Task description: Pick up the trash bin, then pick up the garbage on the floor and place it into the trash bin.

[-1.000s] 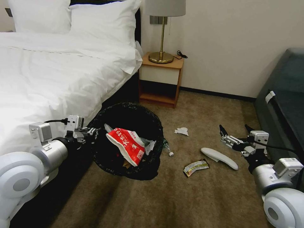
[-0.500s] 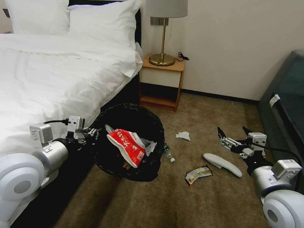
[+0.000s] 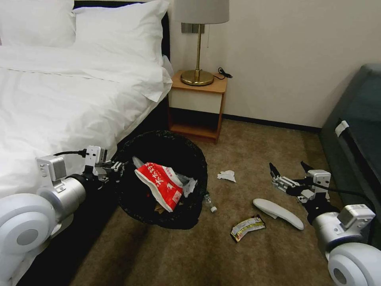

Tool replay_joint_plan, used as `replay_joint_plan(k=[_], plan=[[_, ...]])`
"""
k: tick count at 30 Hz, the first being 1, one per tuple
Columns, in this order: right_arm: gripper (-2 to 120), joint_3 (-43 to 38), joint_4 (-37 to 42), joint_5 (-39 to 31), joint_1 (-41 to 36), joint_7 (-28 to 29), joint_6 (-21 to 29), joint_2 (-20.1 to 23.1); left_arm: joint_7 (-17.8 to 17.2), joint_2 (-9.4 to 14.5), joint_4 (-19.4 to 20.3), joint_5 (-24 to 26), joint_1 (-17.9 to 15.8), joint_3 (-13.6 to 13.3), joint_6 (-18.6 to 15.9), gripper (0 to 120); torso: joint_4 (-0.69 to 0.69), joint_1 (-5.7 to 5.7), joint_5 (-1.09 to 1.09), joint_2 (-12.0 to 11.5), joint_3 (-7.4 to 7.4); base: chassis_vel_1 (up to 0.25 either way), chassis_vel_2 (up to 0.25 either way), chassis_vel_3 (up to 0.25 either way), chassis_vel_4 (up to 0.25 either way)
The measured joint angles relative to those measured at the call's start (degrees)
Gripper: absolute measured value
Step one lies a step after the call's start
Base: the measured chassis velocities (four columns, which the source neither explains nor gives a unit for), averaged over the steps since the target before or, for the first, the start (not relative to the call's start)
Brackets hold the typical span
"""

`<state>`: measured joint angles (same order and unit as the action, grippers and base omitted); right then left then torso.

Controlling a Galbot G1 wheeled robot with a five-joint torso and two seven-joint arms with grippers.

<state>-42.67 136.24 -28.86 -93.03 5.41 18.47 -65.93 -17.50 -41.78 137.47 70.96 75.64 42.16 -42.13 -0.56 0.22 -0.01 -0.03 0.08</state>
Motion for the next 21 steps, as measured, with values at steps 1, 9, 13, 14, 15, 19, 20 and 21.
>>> replay_joint_plan(k=[1,9,13,14,15,19,20,21], plan=[[100,0.09,0.0,0.06,-0.02,-0.04,-0.02,-0.08,0.04,0.01,0.08,-0.05,0.06,0.0,0.0,1,0.0,0.0,0.01,0.0,0.0,-0.078,0.089,0.093,-0.077],[100,0.19,0.05,0.25,-0.24,-0.21,-0.06,0.0,0.12,-0.05,0.16,-0.11,0.01,0.0,0.0,1,-0.01,0.0,0.01,0.0,0.0,-0.099,0.07,0.076,-0.094],[100,0.4,-0.07,0.36,-0.24,-0.25,-0.1,-0.01,0.12,-0.05,0.11,-0.03,-0.11,0.03,0.0,1,-0.01,0.0,0.01,0.0,0.0,-0.113,0.08,0.086,-0.084],[100,0.63,-0.17,0.41,-0.31,-0.27,-0.09,0.13,0.12,-0.07,0.04,0.0,-0.16,0.09,0.0,1,0.0,0.0,0.01,0.0,0.0,-0.078,0.078,0.086,-0.089],[100,0.66,-0.23,0.43,-0.35,-0.29,-0.06,0.21,0.12,-0.08,0.01,0.01,-0.18,0.12,0.0,1,0.0,0.0,0.01,0.0,0.0,-0.078,0.078,0.086,-0.089],[100,0.67,-0.91,0.6,-0.49,-0.46,0.77,1.88,0.11,-0.12,-0.25,0.08,-0.52,0.4,0.0,1,-0.01,0.0,0.01,0.0,0.01,-0.079,0.09,0.089,-0.098],[100,0.46,-1.56,0.57,-0.32,-0.78,1.74,3.36,0.11,-0.1,-0.42,0.3,-0.82,0.58,0.0,1,0.0,0.0,0.0,0.0,0.01,-0.04,0.052,0.097,-0.046],[100,0.35,-1.99,0.55,-0.15,-0.91,2.04,3.95,0.11,-0.08,-0.52,0.41,-1.0,0.64,0.0,1,0.0,0.0,0.01,0.0,0.01,0.0,0.0,0.0,0.0]])
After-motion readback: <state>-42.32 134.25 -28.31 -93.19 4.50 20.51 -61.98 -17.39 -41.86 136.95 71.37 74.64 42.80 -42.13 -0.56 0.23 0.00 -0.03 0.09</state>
